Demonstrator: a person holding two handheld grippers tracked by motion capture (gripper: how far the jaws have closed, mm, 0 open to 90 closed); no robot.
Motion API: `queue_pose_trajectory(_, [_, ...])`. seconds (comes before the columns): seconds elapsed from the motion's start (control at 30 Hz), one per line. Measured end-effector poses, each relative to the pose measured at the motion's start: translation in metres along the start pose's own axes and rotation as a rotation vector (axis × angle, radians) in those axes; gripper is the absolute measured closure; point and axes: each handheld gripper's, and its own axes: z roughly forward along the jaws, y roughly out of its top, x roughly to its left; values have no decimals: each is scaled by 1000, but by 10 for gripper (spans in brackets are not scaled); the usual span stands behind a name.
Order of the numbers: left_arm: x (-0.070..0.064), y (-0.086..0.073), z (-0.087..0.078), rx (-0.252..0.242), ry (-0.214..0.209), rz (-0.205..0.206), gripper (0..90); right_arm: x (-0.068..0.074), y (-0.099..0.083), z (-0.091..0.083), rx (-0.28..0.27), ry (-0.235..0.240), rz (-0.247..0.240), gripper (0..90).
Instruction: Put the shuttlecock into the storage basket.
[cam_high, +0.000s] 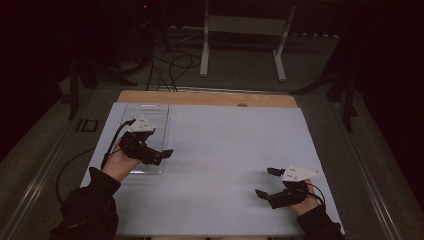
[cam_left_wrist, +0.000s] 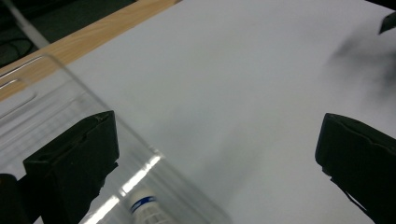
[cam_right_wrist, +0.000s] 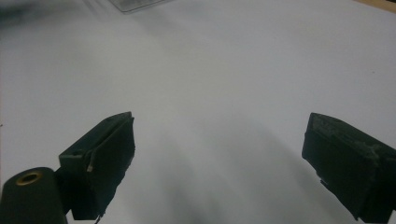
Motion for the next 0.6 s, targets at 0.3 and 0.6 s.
queue_pose_trajectory(0.3, [-18,9,11,4,-75,38,1,0,0,0,0,-4,-4,93])
queue_pose_trajectory(0.6, [-33,15,23,-4,-158,47,2,0,0,0,4,-11,-10,93])
